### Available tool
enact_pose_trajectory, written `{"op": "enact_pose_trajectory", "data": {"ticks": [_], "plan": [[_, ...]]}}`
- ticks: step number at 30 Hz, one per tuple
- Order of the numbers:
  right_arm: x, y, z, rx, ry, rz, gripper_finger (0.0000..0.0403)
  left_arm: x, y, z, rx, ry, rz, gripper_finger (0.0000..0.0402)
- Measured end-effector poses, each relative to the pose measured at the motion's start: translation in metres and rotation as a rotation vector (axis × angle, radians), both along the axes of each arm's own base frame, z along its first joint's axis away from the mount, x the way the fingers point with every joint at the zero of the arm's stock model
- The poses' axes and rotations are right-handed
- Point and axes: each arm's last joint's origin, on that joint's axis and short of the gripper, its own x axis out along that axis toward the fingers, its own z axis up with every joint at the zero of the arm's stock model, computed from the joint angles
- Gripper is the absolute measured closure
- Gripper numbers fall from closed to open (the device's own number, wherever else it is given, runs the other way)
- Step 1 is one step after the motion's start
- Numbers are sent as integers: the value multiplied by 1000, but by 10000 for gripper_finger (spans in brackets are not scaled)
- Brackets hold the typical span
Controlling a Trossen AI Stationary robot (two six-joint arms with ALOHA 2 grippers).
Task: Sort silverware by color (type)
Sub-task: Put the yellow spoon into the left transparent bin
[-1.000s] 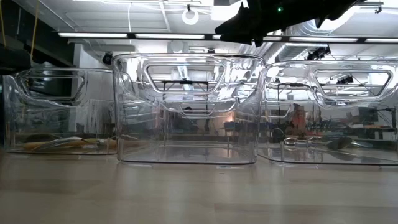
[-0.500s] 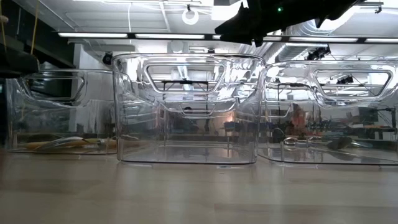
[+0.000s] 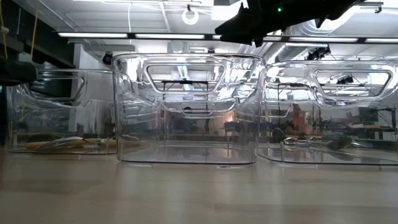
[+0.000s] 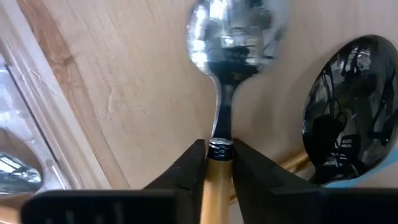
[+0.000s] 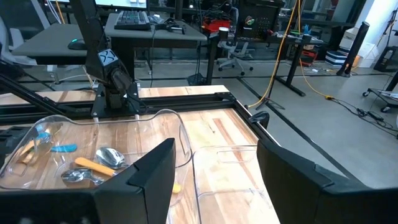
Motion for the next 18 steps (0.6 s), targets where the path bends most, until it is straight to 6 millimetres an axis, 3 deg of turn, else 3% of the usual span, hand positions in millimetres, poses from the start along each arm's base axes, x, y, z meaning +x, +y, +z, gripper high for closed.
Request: {"op": "enact_pose_trajectory", "data": {"ticks": [2, 10, 18], "plan": [[0, 0, 0, 0, 0, 0, 192, 0, 0, 0, 2, -1, 2, 374], [0, 0, 0, 0, 0, 0, 192, 4, 4, 4, -5, 51, 39, 370], [0, 0, 0, 0, 0, 0, 192, 11, 11, 46, 24, 85, 57, 372]]}}
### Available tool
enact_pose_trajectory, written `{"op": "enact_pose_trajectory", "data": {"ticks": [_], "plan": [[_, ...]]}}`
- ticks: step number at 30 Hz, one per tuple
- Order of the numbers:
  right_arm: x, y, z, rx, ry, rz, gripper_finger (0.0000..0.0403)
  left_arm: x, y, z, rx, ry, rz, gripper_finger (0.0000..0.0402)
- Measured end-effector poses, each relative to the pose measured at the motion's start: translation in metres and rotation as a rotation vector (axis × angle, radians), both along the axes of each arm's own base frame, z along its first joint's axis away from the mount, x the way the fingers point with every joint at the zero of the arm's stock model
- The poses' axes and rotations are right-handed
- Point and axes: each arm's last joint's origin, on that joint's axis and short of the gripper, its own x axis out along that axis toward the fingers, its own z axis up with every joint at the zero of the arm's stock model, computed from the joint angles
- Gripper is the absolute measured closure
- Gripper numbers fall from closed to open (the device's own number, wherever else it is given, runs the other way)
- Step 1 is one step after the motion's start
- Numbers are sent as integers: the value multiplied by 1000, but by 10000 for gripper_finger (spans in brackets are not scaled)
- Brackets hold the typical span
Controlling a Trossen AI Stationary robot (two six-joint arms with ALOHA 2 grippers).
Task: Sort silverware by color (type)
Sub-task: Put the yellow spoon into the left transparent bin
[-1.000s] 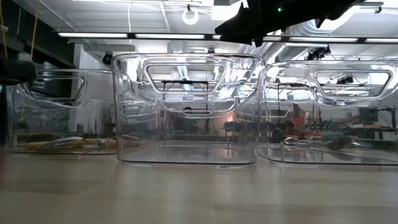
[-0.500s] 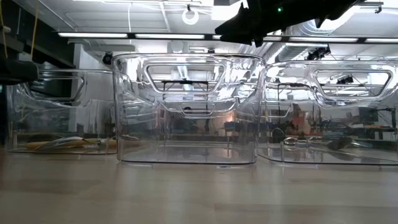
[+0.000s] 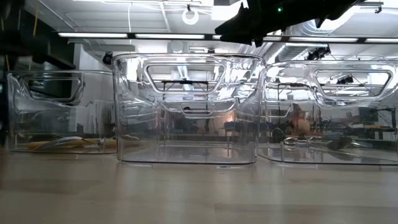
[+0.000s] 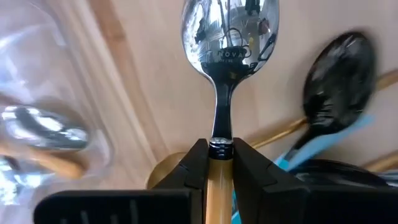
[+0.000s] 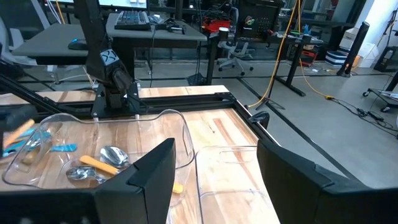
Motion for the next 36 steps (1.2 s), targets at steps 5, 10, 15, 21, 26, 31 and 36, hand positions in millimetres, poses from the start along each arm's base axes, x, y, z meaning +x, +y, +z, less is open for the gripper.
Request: {"op": "enact_pose_trajectory", "data": {"ticks": [5, 10, 15, 21, 26, 31, 36], "plan": [[0, 0, 0, 7, -2, -1, 192, 0, 12, 45, -33, -158, 70, 372], [0, 0, 0, 7, -2, -1, 192, -6, 29, 90, -26, -527, 144, 372], [0, 0, 0, 18, -6, -3, 192, -20, 53, 113, 43, -856, 115, 372], [0, 0, 0, 22, -7, -3, 192, -29, 95, 102, 98, -1132, 137, 372], [0, 0, 1, 24, -15, -3, 192, -29, 138, 75, -8, -1425, 138, 372], [3, 0, 1, 27, -45, 4, 192, -32, 180, 58, -65, -1691, 177, 372], [13, 2, -3, 14, -83, 100, 192, -28, 208, 51, -92, -1732, 235, 372]]}}
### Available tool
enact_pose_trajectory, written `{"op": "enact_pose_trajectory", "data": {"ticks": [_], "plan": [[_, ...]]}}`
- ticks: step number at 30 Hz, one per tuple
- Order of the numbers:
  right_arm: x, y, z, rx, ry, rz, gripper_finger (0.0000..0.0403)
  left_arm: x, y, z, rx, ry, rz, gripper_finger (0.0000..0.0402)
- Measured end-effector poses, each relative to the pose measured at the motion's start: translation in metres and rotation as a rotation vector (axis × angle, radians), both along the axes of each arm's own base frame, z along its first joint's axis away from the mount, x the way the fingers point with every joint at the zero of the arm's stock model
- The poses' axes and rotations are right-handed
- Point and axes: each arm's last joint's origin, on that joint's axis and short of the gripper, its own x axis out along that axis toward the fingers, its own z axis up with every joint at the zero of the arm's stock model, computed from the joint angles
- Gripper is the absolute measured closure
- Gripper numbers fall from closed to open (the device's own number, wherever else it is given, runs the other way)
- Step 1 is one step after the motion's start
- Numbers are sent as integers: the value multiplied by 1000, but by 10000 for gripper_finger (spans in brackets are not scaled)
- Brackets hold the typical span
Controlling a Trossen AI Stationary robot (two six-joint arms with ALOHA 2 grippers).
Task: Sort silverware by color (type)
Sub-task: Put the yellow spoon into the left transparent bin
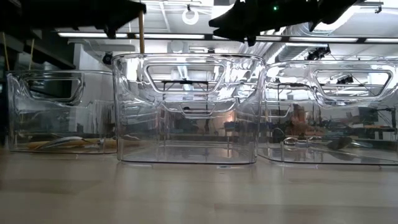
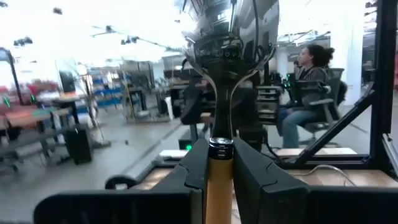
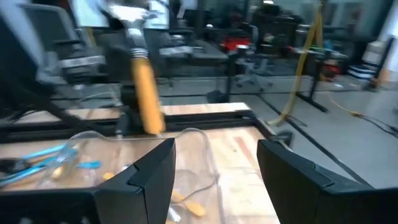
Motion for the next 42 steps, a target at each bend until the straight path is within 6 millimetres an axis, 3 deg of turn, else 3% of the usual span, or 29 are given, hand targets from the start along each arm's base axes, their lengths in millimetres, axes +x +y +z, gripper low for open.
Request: {"op": "enact_pose_trajectory", "data": {"ticks": [7, 19, 42], "plan": [[16, 0, -16, -24, -25, 56, 192, 8, 11, -10, -69, 47, -97, 371], [14, 13, -8, -21, -67, 101, 192, 10, 12, -2, -48, 2, -93, 370], [14, 14, -9, -29, -48, 104, 192, 10, 12, -5, -58, 32, -95, 369]]}}
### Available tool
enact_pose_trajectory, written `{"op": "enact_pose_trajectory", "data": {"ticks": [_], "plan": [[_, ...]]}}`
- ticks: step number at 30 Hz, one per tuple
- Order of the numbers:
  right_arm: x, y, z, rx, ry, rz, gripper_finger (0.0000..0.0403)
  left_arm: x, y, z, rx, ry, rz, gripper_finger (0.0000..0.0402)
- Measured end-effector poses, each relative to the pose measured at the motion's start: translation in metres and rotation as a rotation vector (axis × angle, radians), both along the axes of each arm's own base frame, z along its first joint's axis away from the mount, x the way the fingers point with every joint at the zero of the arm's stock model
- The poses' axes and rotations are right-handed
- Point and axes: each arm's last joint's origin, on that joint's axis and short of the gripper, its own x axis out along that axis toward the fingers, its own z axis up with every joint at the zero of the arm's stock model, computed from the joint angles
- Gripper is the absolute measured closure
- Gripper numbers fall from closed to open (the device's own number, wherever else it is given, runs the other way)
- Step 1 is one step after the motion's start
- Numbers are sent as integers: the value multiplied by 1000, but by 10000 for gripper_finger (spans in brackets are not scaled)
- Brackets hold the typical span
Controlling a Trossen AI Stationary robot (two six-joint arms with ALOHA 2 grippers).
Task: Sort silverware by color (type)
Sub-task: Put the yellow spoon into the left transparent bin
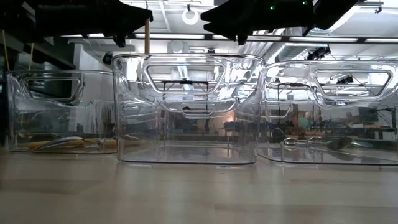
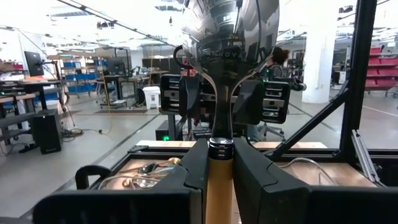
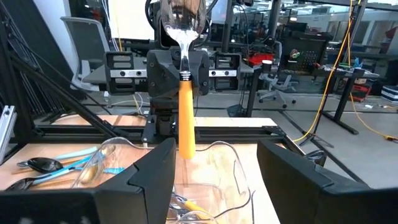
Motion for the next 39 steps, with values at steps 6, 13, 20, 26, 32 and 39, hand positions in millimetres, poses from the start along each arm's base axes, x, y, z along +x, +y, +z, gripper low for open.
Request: {"op": "enact_pose_trajectory", "data": {"ticks": [6, 13, 20, 26, 32, 39], "plan": [[0, 0, -1, -2, 6, 0, 192, 0, 0, 0, 0, 4, 0, 369], [0, -1, -1, -25, 14, -18, 192, 0, 0, -2, -21, 18, 17, 369], [-8, -4, 2, -37, 65, -144, 192, 4, 3, 9, -207, 348, 169, 370], [-24, -3, 14, -10, 102, -173, 192, -2, -10, 26, -318, 617, 243, 370], [-33, -3, 17, 59, 142, -177, 192, -13, -26, 15, -459, 802, 295, 370], [-33, 1, 14, 82, 170, -164, 192, -15, -40, -6, -547, 975, 359, 370]]}}
